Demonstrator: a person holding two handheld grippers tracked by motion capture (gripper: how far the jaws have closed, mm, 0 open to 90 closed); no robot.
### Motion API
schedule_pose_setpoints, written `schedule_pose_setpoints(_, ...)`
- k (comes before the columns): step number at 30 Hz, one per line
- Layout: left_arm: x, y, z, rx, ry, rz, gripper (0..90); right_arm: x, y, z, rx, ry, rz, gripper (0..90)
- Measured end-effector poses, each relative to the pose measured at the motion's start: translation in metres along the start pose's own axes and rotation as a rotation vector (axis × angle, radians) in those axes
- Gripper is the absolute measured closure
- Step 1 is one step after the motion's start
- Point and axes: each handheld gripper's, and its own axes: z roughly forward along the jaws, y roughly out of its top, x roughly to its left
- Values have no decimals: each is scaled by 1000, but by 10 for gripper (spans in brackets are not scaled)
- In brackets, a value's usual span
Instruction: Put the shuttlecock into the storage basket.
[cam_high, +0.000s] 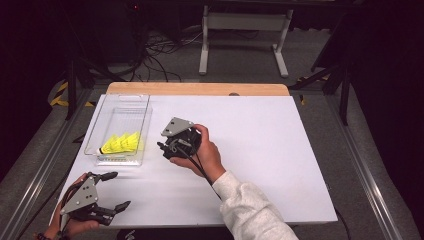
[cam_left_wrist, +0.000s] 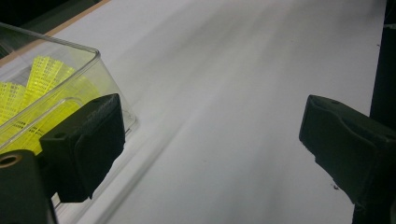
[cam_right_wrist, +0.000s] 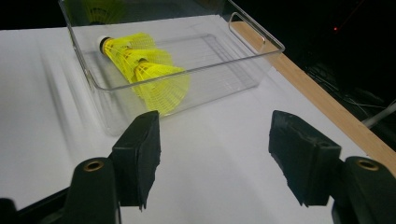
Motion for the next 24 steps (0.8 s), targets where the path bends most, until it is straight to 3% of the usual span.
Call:
schedule_pose_setpoints(10,0,0,2,8,-3,3,81,-7,-7,-15,-19,0,-2,317)
schedule_pose_setpoints(24,0,0,3,9,-4,3,81,-5,-20,-25,-6,-56,-32,194)
